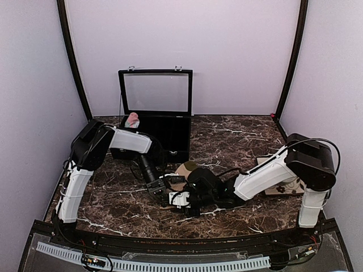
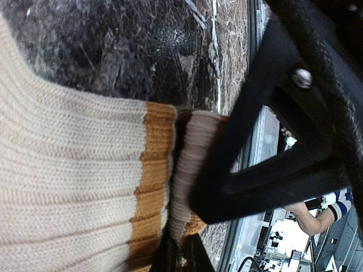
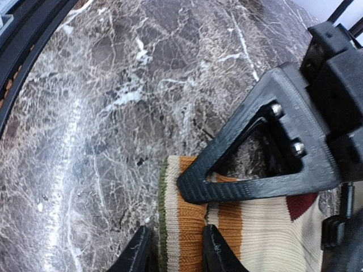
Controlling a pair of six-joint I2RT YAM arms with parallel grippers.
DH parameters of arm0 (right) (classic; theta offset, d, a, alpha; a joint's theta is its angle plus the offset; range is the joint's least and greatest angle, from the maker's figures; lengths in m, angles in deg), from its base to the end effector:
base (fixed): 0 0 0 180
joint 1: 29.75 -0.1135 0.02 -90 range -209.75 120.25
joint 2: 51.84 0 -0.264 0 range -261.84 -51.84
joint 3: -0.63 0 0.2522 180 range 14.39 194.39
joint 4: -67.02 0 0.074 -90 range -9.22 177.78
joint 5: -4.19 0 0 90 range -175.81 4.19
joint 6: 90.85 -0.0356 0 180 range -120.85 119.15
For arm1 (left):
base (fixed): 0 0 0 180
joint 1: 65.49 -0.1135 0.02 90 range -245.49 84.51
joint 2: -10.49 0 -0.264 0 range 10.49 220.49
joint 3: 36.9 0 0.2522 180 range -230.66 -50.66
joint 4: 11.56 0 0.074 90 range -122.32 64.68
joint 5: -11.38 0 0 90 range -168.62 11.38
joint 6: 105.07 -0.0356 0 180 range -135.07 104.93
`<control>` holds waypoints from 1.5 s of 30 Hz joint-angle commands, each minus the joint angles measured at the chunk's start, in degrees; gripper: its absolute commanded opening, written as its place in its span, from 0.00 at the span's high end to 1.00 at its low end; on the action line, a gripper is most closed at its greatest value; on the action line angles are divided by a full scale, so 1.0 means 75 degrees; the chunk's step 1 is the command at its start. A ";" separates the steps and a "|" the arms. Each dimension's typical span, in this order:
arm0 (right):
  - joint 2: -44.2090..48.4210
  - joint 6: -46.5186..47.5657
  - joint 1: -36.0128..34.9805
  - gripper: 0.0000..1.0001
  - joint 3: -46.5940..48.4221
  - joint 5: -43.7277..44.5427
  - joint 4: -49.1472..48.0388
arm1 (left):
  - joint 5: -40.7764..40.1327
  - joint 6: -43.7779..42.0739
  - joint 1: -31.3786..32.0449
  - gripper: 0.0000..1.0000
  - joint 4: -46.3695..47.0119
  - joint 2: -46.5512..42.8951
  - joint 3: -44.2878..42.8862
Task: Roll the socks
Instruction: Roll the sock at the center of the board.
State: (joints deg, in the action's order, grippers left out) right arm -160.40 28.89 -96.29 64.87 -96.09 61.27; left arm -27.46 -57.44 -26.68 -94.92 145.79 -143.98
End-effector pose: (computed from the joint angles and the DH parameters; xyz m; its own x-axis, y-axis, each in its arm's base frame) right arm 0.1414 0.3417 0.1196 0.2598 -0.6274 -0.7341 -0.9551 -0.0547 -0.2912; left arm 0.2900 -0.2688 0.0904 -0.4209 0.8809 -0.2164 0.6138 0.1009 -0.7830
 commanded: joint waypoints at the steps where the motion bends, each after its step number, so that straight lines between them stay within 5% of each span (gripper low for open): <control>1: -0.0270 -0.0068 0.0060 0.71 0.0037 -0.0086 0.0105 | -0.1369 -0.0048 -0.0056 1.00 0.0743 0.0382 0.0031; 8: -0.0545 -0.0335 0.0126 0.77 -0.0183 0.0123 0.0008 | -0.1316 -0.0117 -0.0058 1.00 0.0640 0.0377 0.0021; 12: -0.0602 -0.0524 0.0210 0.91 -0.0317 -0.0040 0.0130 | -0.1250 -0.0148 -0.0063 0.90 0.0549 0.0234 0.0019; 15: -0.0509 -0.0984 0.0265 0.99 -0.0594 -0.0330 0.0046 | -0.1430 0.0031 -0.0105 0.61 0.0680 -0.0169 0.0060; 16: -0.0454 -0.1184 0.0289 1.00 -0.0733 -0.0429 -0.0070 | -0.1518 0.0079 -0.0111 0.44 0.0765 -0.0461 0.0107; 17: -0.0416 -0.1402 0.0310 1.00 -0.0857 -0.0519 -0.0184 | -0.1624 0.0144 -0.0122 0.09 0.0915 -0.0626 0.0182; 18: -0.0416 -0.1605 0.0350 1.00 -0.0957 -0.0616 -0.0237 | -0.1791 0.0219 -0.0133 0.02 0.1104 -0.1040 0.0315; 30: -0.0954 -0.3550 0.0882 1.00 -0.1381 -0.1655 -0.0648 | -0.3931 0.0856 -0.0131 0.01 0.4082 -0.4058 0.2418; 39: -0.1250 -0.4311 0.1277 1.00 -0.1371 -0.2041 -0.0430 | -0.1796 -0.0600 0.0512 0.02 0.3845 -0.4922 0.3369; 45: -0.1438 -0.4614 0.1460 1.00 -0.1286 -0.2410 -0.0402 | -0.1802 -0.0853 0.1095 0.12 0.4811 -0.4813 0.4062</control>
State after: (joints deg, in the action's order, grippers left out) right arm -165.95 -3.11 -86.70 57.62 -115.76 42.89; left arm -43.44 -60.76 -20.15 -62.77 109.62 -115.59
